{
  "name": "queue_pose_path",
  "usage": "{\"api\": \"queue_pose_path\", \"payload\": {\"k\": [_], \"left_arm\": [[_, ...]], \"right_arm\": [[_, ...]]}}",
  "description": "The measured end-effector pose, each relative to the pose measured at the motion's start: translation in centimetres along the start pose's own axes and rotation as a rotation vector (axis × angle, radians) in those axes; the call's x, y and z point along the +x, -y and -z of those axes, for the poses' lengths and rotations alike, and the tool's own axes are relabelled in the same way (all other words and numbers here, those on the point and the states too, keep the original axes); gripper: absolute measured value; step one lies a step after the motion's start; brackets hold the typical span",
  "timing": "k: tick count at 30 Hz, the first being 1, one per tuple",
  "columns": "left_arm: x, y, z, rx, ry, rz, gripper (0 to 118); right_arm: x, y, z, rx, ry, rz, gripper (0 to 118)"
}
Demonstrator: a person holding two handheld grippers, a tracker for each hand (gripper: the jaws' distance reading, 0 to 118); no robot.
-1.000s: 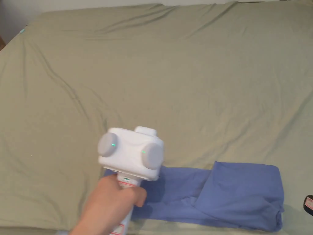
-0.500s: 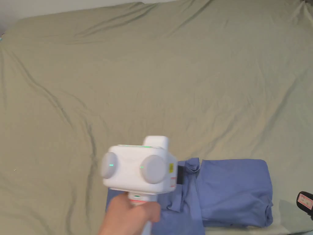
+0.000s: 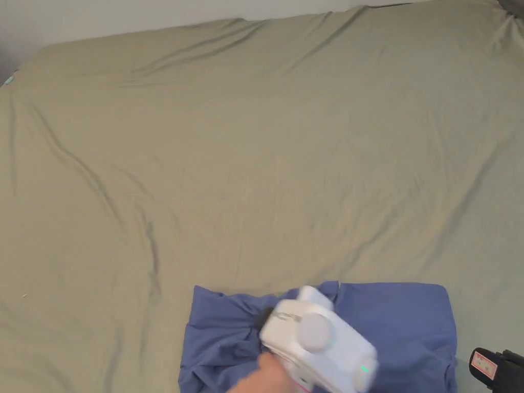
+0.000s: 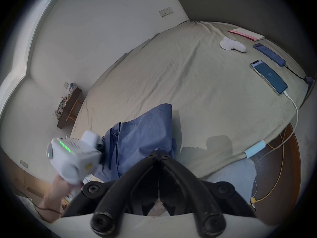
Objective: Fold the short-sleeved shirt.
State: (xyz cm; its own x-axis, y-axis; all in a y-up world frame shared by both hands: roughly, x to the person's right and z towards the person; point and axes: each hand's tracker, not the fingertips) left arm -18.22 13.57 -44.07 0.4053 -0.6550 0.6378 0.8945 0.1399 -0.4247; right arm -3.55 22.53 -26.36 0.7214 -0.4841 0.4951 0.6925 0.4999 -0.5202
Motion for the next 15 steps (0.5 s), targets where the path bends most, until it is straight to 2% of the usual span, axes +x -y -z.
{"api": "queue_pose_path", "payload": {"k": [3,6,9,15], "left_arm": [[0.0,-1.1,-3.6,0.105,0.187,-0.091,0],[-3.7,-0.7,-4.3,0.17,0.493,-0.252,0],[-9.2,1.8,-2.1,0.154,0.7,-0.448,0],[-22.2,13.4,6.8,0.154,0.936,-0.84,0]], "right_arm": [[0.9,0.2,-1.0,0.013,0.026,0.009,0],[1.5,0.0,-1.4,0.014,0.057,0.016,0],[1.2,-0.2,-1.5,0.015,0.08,0.011,0],[-1.2,-1.0,-1.0,0.019,0.058,-0.023,0]]}}
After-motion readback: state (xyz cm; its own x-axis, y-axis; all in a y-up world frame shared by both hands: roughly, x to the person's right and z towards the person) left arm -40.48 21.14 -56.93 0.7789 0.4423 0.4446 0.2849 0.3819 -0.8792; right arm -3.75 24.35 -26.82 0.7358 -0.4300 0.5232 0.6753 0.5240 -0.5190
